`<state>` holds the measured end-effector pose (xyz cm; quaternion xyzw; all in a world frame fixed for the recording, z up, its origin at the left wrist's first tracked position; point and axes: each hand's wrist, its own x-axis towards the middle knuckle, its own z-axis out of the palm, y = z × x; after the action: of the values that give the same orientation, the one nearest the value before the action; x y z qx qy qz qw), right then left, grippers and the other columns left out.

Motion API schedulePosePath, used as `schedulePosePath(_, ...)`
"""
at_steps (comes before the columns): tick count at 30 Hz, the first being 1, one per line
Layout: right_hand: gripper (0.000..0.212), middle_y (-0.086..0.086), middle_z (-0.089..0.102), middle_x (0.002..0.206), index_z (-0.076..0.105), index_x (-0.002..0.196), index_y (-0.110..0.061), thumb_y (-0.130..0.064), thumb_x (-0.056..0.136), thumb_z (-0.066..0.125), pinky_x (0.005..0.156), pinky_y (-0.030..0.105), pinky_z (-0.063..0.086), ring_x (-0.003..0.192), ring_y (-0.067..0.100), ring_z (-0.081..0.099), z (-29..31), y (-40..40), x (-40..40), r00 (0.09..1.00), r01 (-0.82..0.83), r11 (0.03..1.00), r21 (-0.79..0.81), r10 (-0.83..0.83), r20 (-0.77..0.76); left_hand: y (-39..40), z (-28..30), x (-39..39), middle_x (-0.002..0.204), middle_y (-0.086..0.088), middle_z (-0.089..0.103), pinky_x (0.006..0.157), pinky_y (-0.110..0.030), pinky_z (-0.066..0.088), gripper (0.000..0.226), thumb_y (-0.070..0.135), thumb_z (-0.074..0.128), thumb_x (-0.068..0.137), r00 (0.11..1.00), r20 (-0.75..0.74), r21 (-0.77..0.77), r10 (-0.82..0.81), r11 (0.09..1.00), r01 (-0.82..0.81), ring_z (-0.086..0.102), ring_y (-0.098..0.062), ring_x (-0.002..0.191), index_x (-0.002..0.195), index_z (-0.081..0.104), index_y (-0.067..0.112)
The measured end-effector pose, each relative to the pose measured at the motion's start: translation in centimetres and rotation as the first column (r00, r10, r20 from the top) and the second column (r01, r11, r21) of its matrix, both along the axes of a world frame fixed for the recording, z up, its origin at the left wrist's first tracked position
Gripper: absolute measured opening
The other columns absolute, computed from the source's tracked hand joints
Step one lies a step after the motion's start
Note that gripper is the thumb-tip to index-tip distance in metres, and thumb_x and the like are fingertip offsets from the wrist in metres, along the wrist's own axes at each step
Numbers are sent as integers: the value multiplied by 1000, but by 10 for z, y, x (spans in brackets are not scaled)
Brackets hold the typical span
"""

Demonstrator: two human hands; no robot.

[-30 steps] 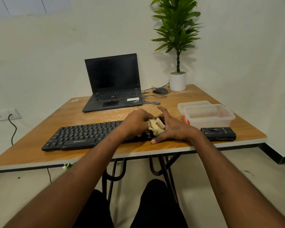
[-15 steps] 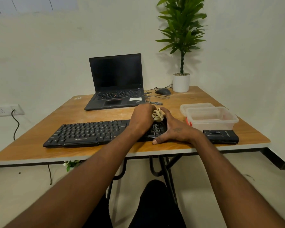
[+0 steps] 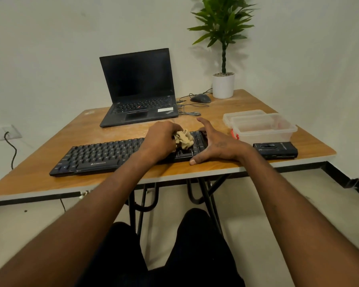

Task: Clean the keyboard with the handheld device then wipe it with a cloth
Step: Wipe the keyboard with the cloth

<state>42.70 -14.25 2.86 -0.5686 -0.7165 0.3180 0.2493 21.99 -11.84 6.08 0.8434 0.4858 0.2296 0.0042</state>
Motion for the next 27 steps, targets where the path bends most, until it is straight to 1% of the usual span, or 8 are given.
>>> schedulePosePath(5, 138, 5, 20, 166, -6, 155, -45, -47, 61, 95, 106, 30, 28, 148, 30, 28, -2, 1, -2, 1000, 14, 1000, 1, -13, -4, 25, -5, 12, 105, -6, 76, 87, -35, 53, 29, 6, 68, 91, 994, 84, 64, 73, 995, -78, 69, -24, 100, 117, 75, 17)
schedulePosePath(10, 138, 6, 20, 166, -3, 155, -47, -49, 58, 96, 114, 37, 27, 149, 29, 26, -3, 3, -1, 1000, 10, 1000, 5, -10, -5, 29, -7, 16, 103, -7, 77, 88, -39, 55, 30, 3, 65, 91, 995, 66, 47, 72, 996, -76, 70, -26, 98, 115, 76, 18)
schedulePosePath(14, 136, 4, 20, 165, -3, 156, -44, -46, 62, 95, 111, 33, 26, 148, 30, 25, -4, 3, -1, 1000, 12, 1000, 11, -12, 13, 27, -4, 7, 114, -8, 75, 91, -37, 53, 39, 1, 63, 92, 999, 31, -1, 42, 999, -42, 68, -25, 106, 126, 71, 18)
schedulePosePath(18, 134, 2, 20, 165, -3, 156, -43, -43, 64, 94, 109, 32, 26, 149, 29, 24, -4, 3, -1, 1000, 17, 1000, 4, -17, 12, 18, 2, 0, 120, -6, 73, 92, -37, 53, 44, 0, 63, 91, 999, 13, -77, -43, 996, 44, 65, -23, 112, 128, 71, 21)
schedulePosePath(20, 135, 1, 20, 165, -3, 156, -44, -44, 63, 94, 113, 36, 26, 149, 30, 24, -3, 3, -3, 1000, 18, 1000, -5, -18, 18, 12, 5, -4, 121, -5, 73, 92, -37, 54, 44, 1, 65, 90, 997, 0, -128, -80, 989, 80, 65, -23, 112, 128, 71, 21)
schedulePosePath(23, 138, 1, 21, 164, -3, 155, -47, -50, 58, 96, 121, 50, 25, 148, 29, 27, -2, 2, -4, 999, 20, 1000, -16, -20, 37, 7, 6, -12, 117, 0, 74, 90, -35, 55, 42, 5, 67, 89, 988, -12, -190, -155, 970, 150, 65, -19, 107, 125, 72, 24)
schedulePosePath(25, 139, 0, 21, 165, -3, 155, -47, -51, 57, 95, 122, 52, 22, 149, 28, 25, -1, 2, -4, 998, 27, 999, -17, -26, 50, 7, 4, -12, 114, 1, 75, 84, -30, 53, 40, 8, 68, 89, 987, -19, -171, -157, 973, 152, 66, -17, 104, 124, 72, 26)
schedulePosePath(27, 138, -1, 19, 166, -3, 155, -47, -49, 59, 95, 121, 45, 22, 150, 27, 21, -1, 1, -5, 999, 28, 999, -24, -27, 41, 11, 0, -7, 111, 0, 75, 79, -28, 49, 39, 8, 68, 88, 994, -13, -79, -110, 991, 109, 66, -19, 101, 123, 73, 25)
